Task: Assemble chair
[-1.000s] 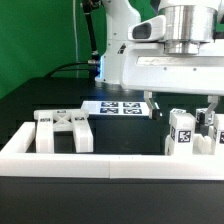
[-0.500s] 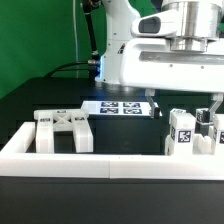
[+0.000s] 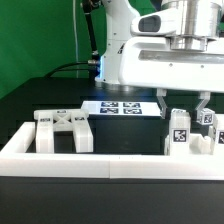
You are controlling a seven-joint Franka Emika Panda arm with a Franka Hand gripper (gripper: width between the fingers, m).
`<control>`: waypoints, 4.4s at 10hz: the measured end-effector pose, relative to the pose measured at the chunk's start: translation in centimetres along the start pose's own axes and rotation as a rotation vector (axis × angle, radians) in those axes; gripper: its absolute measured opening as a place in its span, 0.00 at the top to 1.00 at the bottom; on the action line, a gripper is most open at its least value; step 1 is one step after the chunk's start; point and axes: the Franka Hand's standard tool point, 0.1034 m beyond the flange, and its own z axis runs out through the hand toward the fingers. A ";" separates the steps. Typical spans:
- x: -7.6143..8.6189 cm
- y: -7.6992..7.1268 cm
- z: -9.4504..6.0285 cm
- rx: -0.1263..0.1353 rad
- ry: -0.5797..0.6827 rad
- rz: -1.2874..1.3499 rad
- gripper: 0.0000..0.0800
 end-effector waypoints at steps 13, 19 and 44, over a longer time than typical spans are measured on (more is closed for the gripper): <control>-0.5 0.7 -0.1 -0.045 -0.061 1.315 0.64; -1.2 0.7 -0.1 -0.085 -0.086 1.703 0.63; -2.9 2.1 -2.5 -0.010 -0.085 0.608 0.19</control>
Offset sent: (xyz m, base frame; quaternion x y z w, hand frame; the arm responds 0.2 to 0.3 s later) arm 0.0000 0.0000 0.0000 0.0000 0.0000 0.1296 0.9916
